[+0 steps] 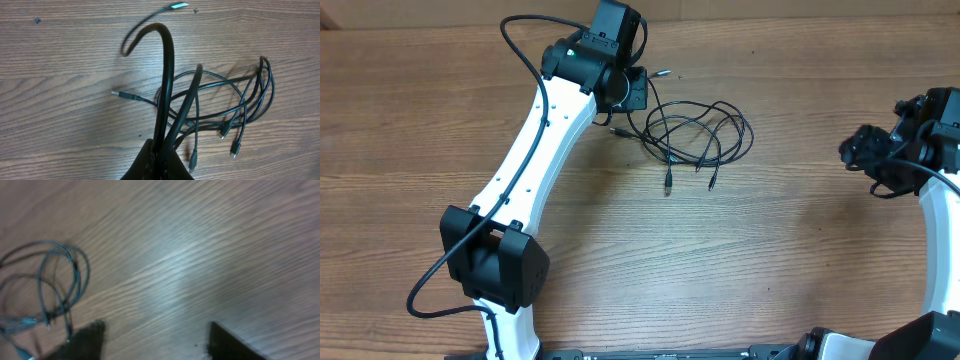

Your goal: Untangle cables

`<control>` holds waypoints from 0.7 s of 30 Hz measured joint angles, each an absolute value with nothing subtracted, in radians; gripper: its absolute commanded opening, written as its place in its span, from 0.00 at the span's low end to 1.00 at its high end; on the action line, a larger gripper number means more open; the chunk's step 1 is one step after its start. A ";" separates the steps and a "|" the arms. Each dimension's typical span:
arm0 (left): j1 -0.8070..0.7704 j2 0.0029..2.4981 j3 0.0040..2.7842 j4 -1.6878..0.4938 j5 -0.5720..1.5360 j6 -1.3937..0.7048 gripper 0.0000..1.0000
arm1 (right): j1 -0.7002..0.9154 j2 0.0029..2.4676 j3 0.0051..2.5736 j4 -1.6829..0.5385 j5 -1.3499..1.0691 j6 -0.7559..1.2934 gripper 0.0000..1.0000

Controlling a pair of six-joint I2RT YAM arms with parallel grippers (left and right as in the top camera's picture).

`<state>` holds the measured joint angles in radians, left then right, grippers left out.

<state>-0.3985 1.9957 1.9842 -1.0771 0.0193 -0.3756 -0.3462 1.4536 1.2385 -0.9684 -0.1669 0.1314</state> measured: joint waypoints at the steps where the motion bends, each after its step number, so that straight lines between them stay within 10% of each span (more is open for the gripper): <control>1: -0.398 1.996 1.984 -1.077 0.020 -0.376 0.04 | -0.346 1.456 1.239 -0.966 -0.186 0.125 0.87; 21: -0.419 1.996 1.984 -1.020 0.326 -0.226 0.04 | -0.258 1.480 1.239 -0.918 -0.665 -0.188 1.00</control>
<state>-0.4194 1.9957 1.9842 -1.0199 0.3264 -0.2260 -0.2581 1.4803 1.2388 -0.9180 -0.6647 -0.1883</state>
